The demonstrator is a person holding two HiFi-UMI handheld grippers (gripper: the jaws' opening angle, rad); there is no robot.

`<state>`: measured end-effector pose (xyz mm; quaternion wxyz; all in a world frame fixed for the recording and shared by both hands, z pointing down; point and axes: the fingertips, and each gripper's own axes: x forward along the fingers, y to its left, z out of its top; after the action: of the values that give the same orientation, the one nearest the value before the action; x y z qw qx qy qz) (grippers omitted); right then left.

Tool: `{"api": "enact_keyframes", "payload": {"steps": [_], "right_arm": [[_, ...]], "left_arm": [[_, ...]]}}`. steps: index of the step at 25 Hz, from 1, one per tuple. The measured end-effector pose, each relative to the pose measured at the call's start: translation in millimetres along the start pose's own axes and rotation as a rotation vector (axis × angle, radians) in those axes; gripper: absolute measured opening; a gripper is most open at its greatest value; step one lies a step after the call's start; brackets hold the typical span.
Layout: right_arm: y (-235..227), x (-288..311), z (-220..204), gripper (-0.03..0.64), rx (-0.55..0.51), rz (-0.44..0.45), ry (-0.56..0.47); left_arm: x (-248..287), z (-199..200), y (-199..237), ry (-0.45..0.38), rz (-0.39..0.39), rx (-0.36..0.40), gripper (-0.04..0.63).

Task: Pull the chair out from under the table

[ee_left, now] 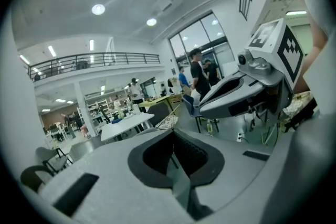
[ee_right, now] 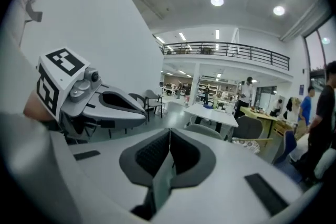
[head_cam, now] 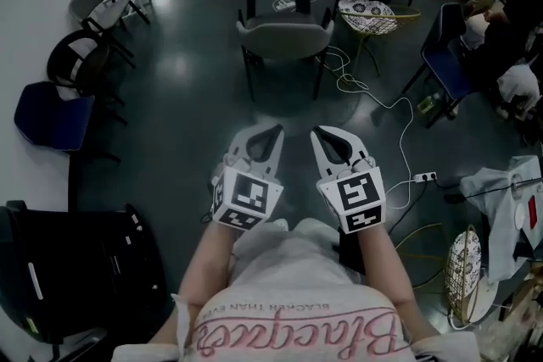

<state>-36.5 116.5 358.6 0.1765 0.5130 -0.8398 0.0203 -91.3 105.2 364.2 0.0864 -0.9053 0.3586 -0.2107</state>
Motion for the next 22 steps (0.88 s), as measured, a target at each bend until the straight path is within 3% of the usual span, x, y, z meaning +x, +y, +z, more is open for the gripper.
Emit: {"api": "enact_keyframes", "payload": {"steps": [5,9,12,16,22], "right_arm": [[-34,26,3,0.006,0.189,-0.062,-0.023],[-59,46,5,0.006,0.277,-0.078,-0.047],[-71,66,6,0.006,0.323,-0.059,-0.056],[-89,99,3,0.005,0.292,-0.030,-0.036],[-136,154,8,0.005,0.263,0.019,-0.027]], "left_arm": [[15,-4,47,-0.074,0.057,-0.254,0.005],[28,-6,79,-0.130,0.121,-0.370,0.005],[43,-10,97,-0.138,0.142,-0.384,0.005],[70,-16,117,-0.122,0.160,-0.373,0.005],[130,-8,148,-0.113,0.150,-0.286,0.005]]}}
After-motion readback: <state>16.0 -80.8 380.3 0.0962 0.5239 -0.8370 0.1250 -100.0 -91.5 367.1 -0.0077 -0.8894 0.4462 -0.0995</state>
